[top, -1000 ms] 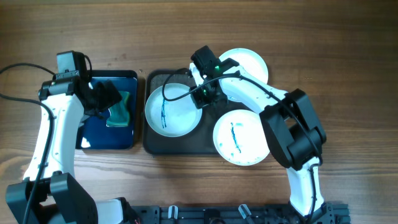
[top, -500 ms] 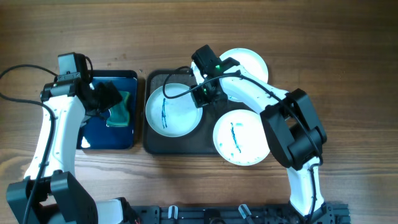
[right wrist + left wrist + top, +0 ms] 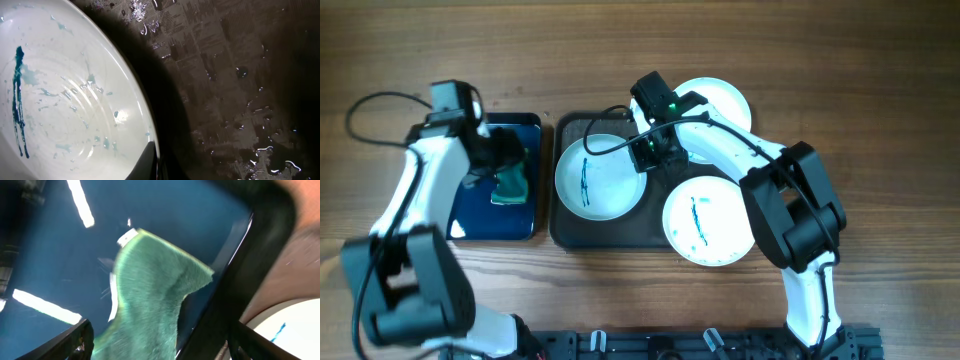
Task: Clean dirty plates on tray and stack at the side
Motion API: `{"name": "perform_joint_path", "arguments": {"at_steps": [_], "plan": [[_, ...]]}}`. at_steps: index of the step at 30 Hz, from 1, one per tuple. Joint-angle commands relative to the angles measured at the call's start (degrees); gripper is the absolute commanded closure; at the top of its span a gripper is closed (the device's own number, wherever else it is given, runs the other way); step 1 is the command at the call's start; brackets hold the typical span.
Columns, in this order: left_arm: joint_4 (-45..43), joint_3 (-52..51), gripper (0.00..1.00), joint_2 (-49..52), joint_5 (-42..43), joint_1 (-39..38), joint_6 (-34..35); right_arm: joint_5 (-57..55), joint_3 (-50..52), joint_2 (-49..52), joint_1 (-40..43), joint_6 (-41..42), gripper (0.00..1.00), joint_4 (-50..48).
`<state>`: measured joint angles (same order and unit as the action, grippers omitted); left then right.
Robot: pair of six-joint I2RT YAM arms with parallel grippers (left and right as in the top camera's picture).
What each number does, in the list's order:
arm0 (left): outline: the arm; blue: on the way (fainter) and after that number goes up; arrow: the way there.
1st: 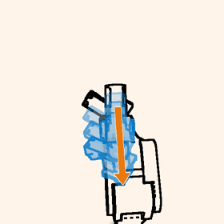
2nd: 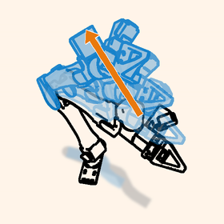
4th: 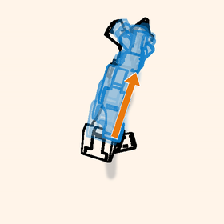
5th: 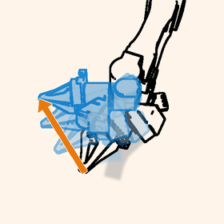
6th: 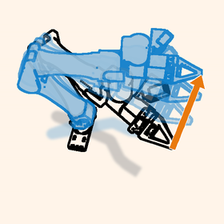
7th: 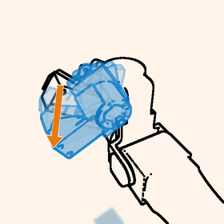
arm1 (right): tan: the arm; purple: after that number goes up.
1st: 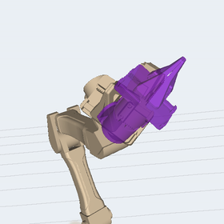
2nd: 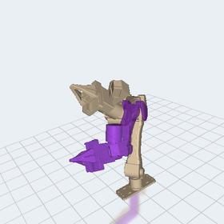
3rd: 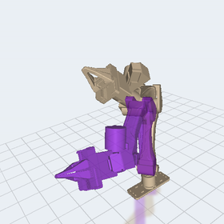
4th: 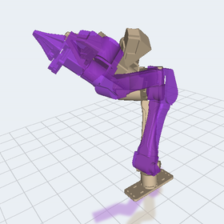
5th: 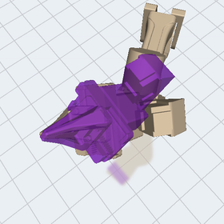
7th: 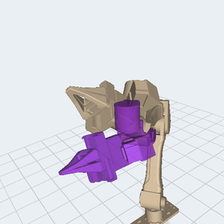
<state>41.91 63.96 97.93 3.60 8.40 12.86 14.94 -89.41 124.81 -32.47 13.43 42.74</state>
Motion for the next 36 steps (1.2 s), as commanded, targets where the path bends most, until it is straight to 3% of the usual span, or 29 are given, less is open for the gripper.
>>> {"name": "perform_joint_path", "arguments": {"at_steps": [1,8,10,14,16,21,24,28,31,36], "plan": [[-0.70,-0.37,0.20,5.46,1.46,-3.67,-3.67,-3.69,0.81,3.23,0.61,0.48,0.95,-0.11],[-2.97,-0.37,0.33,8.44,-2.62,-4.22,-1.46,-3.72,0.81,3.23,0.61,0.70,0.96,-0.07],[-2.97,-0.37,0.41,8.44,-2.64,-4.00,-1.49,-3.74,0.81,3.23,0.61,0.66,0.96,-0.09],[-2.73,-0.37,0.84,8.44,-5.22,-4.00,-1.49,-3.76,0.81,3.23,0.61,0.22,0.96,-0.09],[-3.72,-0.37,0.96,8.44,-7.19,-4.00,-1.49,-3.93,0.81,3.23,0.61,0.22,0.96,-0.09],[-5.33,-0.35,0.96,8.37,-13.27,-4.00,-2.34,-3.91,0.81,3.23,0.61,0.07,0.96,-0.20],[-7.13,-0.35,0.96,8.37,-13.77,-3.93,-5.64,-3.96,0.81,3.23,0.61,-0.09,0.96,-0.26],[-5.62,-0.35,0.96,8.37,-13.68,-2.91,-5.11,-3.93,0.81,3.23,0.61,-1.40,0.96,-0.17],[-0.20,1.66,0.96,8.24,-7.50,-2.03,-1.16,-3.93,0.81,3.23,0.61,-1.42,0.96,-0.02],[16.37,15.69,0.96,6.91,-2.51,-1.86,0.04,2.89,0.76,3.23,1.20,-4.52,0.96,0.15]]}}
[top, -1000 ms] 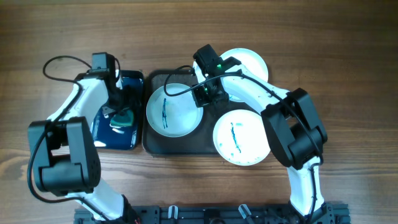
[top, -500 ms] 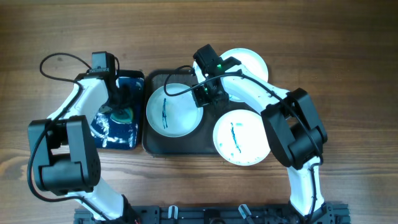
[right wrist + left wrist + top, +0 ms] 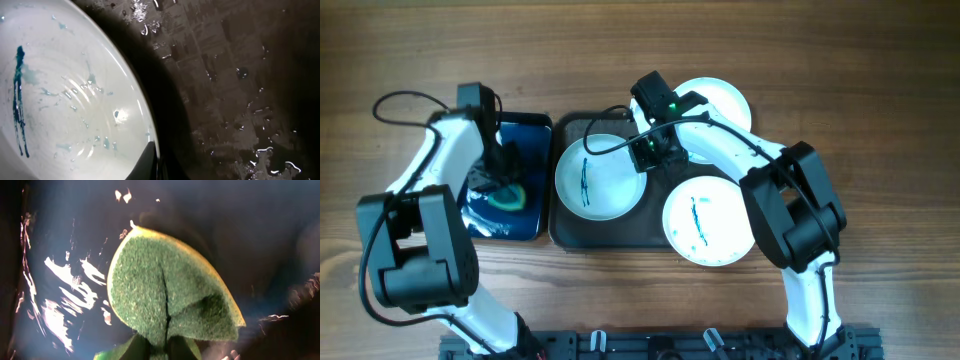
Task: Clean dirty plates on tray and stack at the side
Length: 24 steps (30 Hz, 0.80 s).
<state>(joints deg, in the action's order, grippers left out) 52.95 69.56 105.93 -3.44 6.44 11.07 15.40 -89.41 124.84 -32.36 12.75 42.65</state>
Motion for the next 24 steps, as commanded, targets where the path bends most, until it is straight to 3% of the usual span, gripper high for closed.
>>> {"name": "perform_joint_path", "arguments": {"at_steps": [1,4,7,15,18,24], "plan": [[7.85,12.96,0.96,-1.22,6.82,0.07,1.84,3.76,0.76,3.21,1.55,-4.02,0.96,0.28],[12.28,19.10,0.96,-1.36,16.90,-0.07,1.81,9.09,0.76,3.21,3.98,-3.69,0.96,0.96],[12.22,18.32,0.96,-1.11,20.61,-1.42,2.05,11.78,0.76,3.21,6.80,0.26,0.96,1.95],[-0.28,9.92,0.96,-0.90,19.74,-12.74,6.60,12.98,0.83,3.21,8.37,-0.74,0.96,2.38],[-5.27,7.02,0.96,0.31,15.10,-17.33,9.38,12.96,0.83,3.21,8.39,-0.76,0.96,2.51],[-7.76,6.51,0.96,6.19,9.81,-21.68,10.91,12.63,0.83,3.21,8.37,-0.79,0.96,2.58]]}}
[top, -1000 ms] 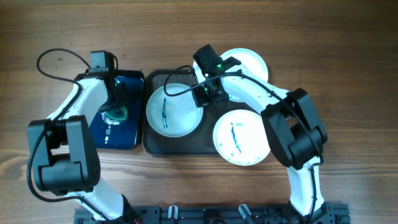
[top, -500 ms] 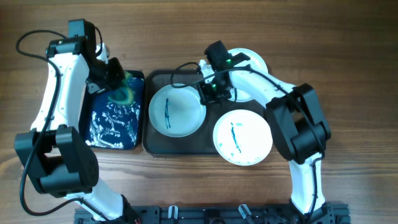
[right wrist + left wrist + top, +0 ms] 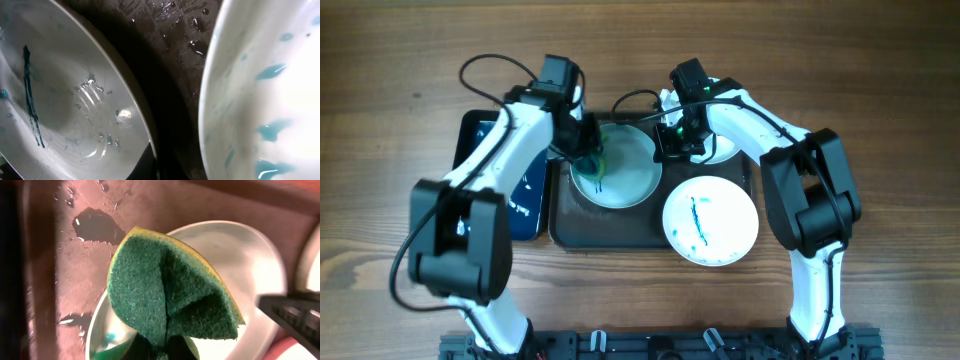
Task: Clean dirty plates on tray and stack at the side
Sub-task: 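Scrub the held plate with the sponge in the left gripper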
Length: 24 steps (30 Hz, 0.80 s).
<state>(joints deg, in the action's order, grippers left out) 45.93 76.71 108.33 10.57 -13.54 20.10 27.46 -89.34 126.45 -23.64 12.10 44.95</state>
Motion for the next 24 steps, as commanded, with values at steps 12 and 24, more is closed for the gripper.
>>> {"name": "perform_joint_path", "arguments": {"at_steps": [12,24], "plan": [[1.38,-0.63,0.96,10.84,23.56,-6.47,-14.34,0.02,0.76,1.60,-0.33,-0.04,0.96,0.11],[-0.74,-0.61,0.96,10.82,-28.28,-6.45,18.40,-0.68,0.76,1.60,-0.35,-0.09,0.96,0.09]]}}
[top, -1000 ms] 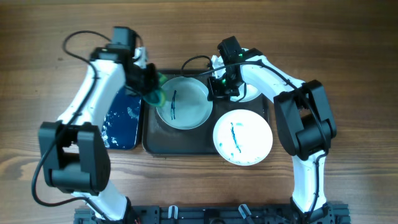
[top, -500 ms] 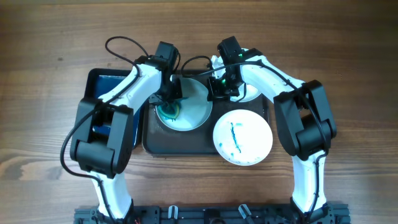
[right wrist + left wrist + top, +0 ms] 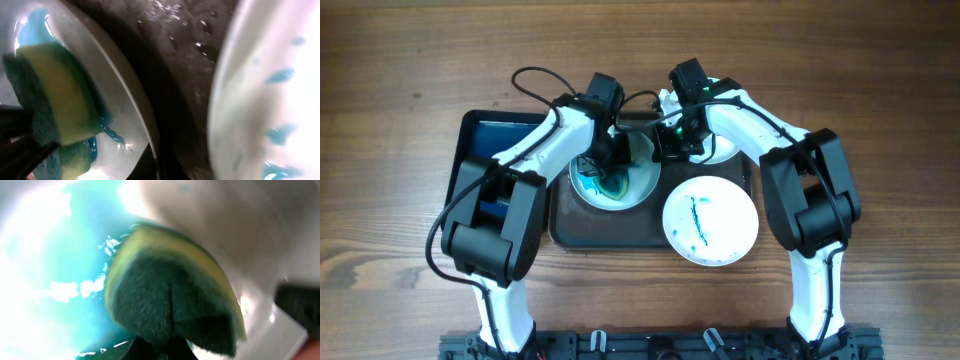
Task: Clean dirty plates on tray and stack at the side
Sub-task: 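Scrub the held plate with the sponge in the left gripper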
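A white plate [image 3: 620, 190] lies on the dark tray [image 3: 570, 228], its inside smeared with teal liquid [image 3: 45, 255]. My left gripper [image 3: 159, 351] is shut on a green and yellow sponge [image 3: 170, 297], which is pressed on that plate [image 3: 125, 90]; the same sponge [image 3: 52, 100] shows in the right wrist view. My right gripper [image 3: 156, 162] is shut on the plate's right rim, as the overhead view shows near the right gripper [image 3: 667, 147]. A second plate [image 3: 710, 222] with a blue streak lies at the tray's right end.
A blue tray [image 3: 485, 165] sits left of the dark tray. A third white plate [image 3: 730, 105], partly under my right arm, lies on the wood behind the dark tray's right end; its spotted rim [image 3: 270, 90] is close to the held plate. Cables loop above the arms.
The sponge was held above the plate; now it is down on the plate's inside. The thin blue streak has become a wide teal smear. My right gripper keeps its grip on the rim.
My left gripper was open over the sponge in the blue tray while the right held the plate's rim on the dark tray. Then the left was shut on the sponge. Later the sponge hung over the plate, which stood slightly further right. Now it rubs the plate.
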Motion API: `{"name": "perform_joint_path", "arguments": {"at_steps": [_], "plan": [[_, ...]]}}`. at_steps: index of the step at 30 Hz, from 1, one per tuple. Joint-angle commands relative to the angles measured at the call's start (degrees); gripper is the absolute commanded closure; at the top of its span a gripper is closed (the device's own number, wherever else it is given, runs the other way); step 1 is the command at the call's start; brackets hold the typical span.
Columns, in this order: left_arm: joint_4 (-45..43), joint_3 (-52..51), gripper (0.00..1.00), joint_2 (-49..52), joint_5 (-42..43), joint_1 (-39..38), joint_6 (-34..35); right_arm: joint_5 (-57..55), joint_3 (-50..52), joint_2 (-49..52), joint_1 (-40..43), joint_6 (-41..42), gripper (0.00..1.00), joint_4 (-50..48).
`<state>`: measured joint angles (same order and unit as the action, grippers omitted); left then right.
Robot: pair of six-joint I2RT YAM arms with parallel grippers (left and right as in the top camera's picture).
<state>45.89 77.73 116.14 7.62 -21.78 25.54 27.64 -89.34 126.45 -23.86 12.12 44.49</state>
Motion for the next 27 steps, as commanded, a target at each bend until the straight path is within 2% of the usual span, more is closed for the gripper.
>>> {"name": "perform_joint_path", "arguments": {"at_steps": [1,4,6,8,11,17,18,20,23,25,27], "plan": [[-0.42,-1.64,0.96,3.02,-27.61,1.79,14.71,-1.64,0.76,1.60,-0.13,-0.11,0.96,0.57],[2.43,-1.64,0.96,3.02,-33.51,1.79,20.04,-3.74,0.76,1.60,-0.13,-0.09,0.96,0.90],[4.02,-1.66,0.96,3.02,-33.51,1.79,20.11,-3.82,0.76,1.60,-0.13,-0.09,0.96,1.18],[6.01,-1.66,0.96,3.02,-30.05,1.75,18.97,-3.82,0.76,1.60,-0.13,-0.04,0.96,1.20],[6.23,-1.66,0.96,3.02,-12.87,1.75,7.50,-3.80,0.76,1.60,-0.13,0.09,0.96,1.14],[2.69,-1.64,0.96,3.02,28.30,1.77,-18.45,-3.58,0.76,1.60,-0.13,0.07,0.96,1.18],[1.81,-1.64,0.96,3.02,31.78,1.77,-20.22,-3.58,0.76,1.60,-0.13,0.09,0.96,1.20],[-0.48,-1.64,0.96,3.02,32.87,1.77,-20.59,-3.58,0.76,1.60,-0.13,0.09,0.96,1.29],[-2.51,-1.64,0.96,3.02,29.73,2.01,-19.15,-3.58,0.76,1.60,-0.13,0.09,0.96,1.49],[-3.67,-1.64,0.96,3.02,23.43,2.64,-15.13,-3.58,0.76,1.60,-0.13,0.07,0.96,1.53],[-4.92,-1.64,0.96,3.02,11.67,3.76,-8.52,-3.58,0.76,1.60,-0.13,0.07,0.96,1.51]]}}
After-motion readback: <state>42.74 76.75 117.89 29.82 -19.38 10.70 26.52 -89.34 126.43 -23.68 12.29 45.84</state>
